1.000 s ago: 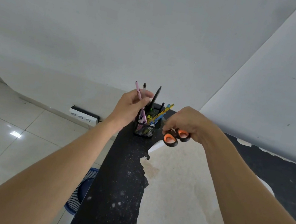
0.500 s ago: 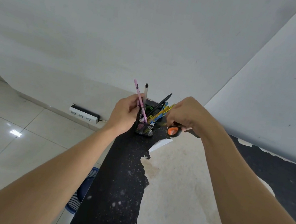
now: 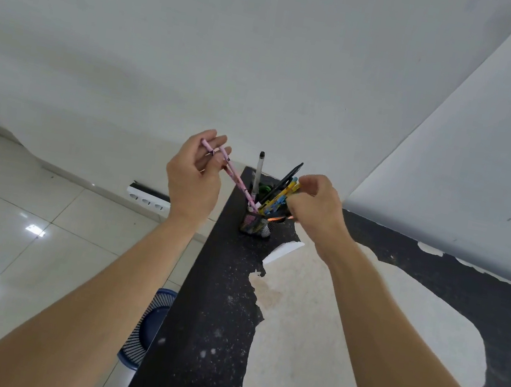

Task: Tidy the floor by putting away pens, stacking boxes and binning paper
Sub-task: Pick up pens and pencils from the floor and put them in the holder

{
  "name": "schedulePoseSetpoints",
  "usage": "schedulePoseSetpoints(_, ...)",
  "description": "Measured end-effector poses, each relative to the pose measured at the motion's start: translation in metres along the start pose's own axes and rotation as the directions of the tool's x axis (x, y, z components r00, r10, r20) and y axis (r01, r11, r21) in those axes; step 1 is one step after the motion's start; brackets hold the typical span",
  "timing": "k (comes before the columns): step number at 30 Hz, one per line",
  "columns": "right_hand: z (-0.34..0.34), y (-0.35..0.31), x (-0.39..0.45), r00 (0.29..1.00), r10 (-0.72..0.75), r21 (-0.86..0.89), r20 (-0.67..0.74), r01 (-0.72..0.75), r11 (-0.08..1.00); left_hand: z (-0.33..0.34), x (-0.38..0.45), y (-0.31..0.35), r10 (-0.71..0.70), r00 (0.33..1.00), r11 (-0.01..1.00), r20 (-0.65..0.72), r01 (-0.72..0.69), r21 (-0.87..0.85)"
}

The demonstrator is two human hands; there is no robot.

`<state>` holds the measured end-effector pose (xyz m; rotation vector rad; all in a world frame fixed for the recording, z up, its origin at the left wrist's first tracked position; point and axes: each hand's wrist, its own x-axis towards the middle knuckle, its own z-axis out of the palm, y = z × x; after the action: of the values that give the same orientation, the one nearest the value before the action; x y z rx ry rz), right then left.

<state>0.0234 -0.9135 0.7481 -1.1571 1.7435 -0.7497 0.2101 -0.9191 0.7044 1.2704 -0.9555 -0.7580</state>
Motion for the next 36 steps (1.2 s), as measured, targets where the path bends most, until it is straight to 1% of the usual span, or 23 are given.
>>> schedulePoseSetpoints(3,0.004,0.011,-0.002,0.997,-0.030,0.085,0.064,0.025,0.996,0.002,0.002,0.008,-0.009,1.000,1.000,0.028,0.010,-0.029)
schedulePoseSetpoints(6,0.007,0.019,-0.002,0.986,-0.061,0.143,0.158,0.038,0.989,0.005,-0.002,0.012,0.010,0.997,0.999,0.071,-0.008,-0.036)
schedulePoseSetpoints(8,0.008,0.022,0.000,0.975,-0.084,0.146,0.208,0.054,0.988,0.005,-0.003,0.013,0.022,0.999,0.998,0.046,-0.019,-0.065)
schedulePoseSetpoints(11,0.007,0.027,0.005,0.966,-0.085,0.124,0.243,0.056,0.991,0.005,-0.001,0.014,0.050,0.999,0.993,0.013,-0.048,-0.111)
schedulePoseSetpoints(14,0.008,0.035,0.009,0.968,-0.086,0.100,0.234,0.064,0.993,0.012,-0.003,0.009,0.056,0.993,0.997,0.107,-0.050,-0.057)
schedulePoseSetpoints(16,0.010,0.041,0.009,0.972,-0.101,0.074,0.214,0.087,0.993,0.016,-0.010,0.002,0.035,0.981,0.999,0.190,-0.038,0.012)
schedulePoseSetpoints(18,0.014,0.048,0.010,0.975,-0.137,0.060,0.176,0.128,0.990,0.016,-0.018,-0.006,0.031,0.970,0.995,0.240,-0.053,0.083)
schedulePoseSetpoints(22,0.016,0.054,0.015,0.968,-0.199,0.048,0.151,0.194,0.980,0.013,-0.020,-0.016,0.000,0.960,0.993,0.281,-0.033,0.115)
schedulePoseSetpoints(24,0.015,0.056,0.017,0.966,-0.209,0.018,0.149,0.209,0.978,0.013,-0.015,-0.017,-0.036,0.944,0.994,0.328,0.000,0.108)
schedulePoseSetpoints(26,0.016,0.056,0.017,0.960,-0.225,0.068,0.169,0.217,0.974,0.013,-0.013,-0.014,-0.075,0.917,0.991,0.391,0.027,0.128)
schedulePoseSetpoints(28,0.018,0.055,0.016,0.942,-0.274,0.154,0.194,0.247,0.957,0.013,-0.017,-0.012,-0.110,0.883,0.987,0.456,0.044,0.154)
schedulePoseSetpoints(29,0.020,0.055,0.016,0.938,-0.294,0.174,0.185,0.264,0.949,0.013,-0.019,-0.014,-0.136,0.864,0.985,0.484,0.065,0.161)
schedulePoseSetpoints(31,0.025,0.053,0.015,0.945,-0.297,0.170,0.140,0.272,0.947,0.013,-0.023,-0.018,-0.189,0.818,0.980,0.543,0.123,0.155)
schedulePoseSetpoints(33,0.026,0.052,0.015,0.959,-0.270,0.132,0.086,0.258,0.957,0.013,-0.024,-0.019,-0.192,0.787,0.981,0.586,0.153,0.117)
schedulePoseSetpoints(35,0.026,0.052,0.016,0.959,-0.269,0.106,0.094,0.259,0.960,0.012,-0.021,-0.020,-0.183,0.795,0.976,0.579,0.218,0.009)
schedulePoseSetpoints(36,0.026,0.052,0.016,0.956,-0.271,0.095,0.114,0.261,0.961,0.011,-0.019,-0.017,-0.207,0.803,0.964,0.559,0.266,-0.025)
